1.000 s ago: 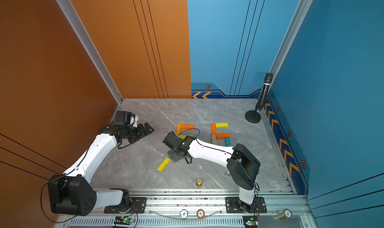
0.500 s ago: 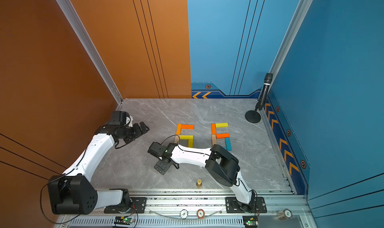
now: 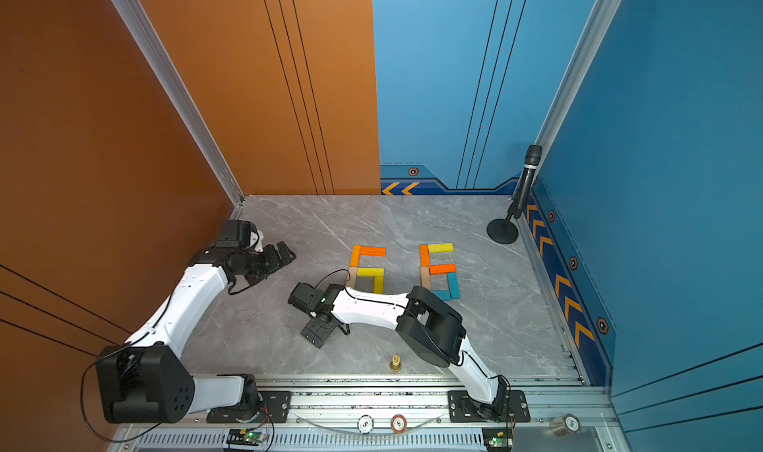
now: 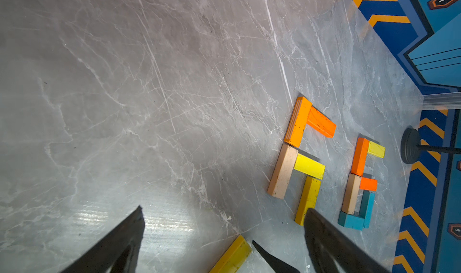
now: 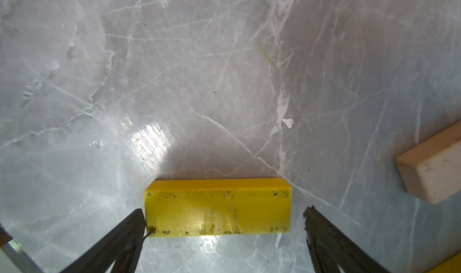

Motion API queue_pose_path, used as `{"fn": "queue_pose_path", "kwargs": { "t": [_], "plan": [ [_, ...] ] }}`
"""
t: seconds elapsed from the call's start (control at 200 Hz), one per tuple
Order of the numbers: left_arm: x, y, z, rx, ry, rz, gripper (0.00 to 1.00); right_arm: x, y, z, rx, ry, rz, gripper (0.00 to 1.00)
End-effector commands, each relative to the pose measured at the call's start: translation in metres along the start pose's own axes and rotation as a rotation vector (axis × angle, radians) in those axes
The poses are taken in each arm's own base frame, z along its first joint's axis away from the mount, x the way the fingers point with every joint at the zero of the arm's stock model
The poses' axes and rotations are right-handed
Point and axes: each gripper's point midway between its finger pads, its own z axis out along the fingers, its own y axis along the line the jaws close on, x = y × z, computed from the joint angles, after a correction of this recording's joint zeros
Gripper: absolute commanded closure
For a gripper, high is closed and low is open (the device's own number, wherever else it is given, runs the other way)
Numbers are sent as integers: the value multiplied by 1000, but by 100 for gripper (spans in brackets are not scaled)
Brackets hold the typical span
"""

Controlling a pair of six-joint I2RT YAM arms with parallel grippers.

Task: Assemble the number 6 with building blocks
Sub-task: Adjust the building block at the center of the board.

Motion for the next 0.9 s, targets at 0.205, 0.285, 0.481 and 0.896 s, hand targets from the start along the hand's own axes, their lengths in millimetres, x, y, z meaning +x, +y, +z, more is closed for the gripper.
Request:
{"fn": "queue_pose_path", "kwargs": {
  "t": [0.205, 0.285, 0.481, 0.896],
  "plan": [
    [4, 8, 5, -18, 18, -25, 1, 19, 7, 16, 4, 89, 46, 0],
    [4, 8, 5, -19, 18, -28, 1, 19, -1, 14, 31, 92, 92, 6],
    [4, 8, 4, -19, 16, -31, 1, 25, -36, -10, 152, 52, 355, 18],
    [5, 9, 4, -20, 16, -36, 1, 48, -68, -5, 322, 66, 712, 10]
  ]
}}
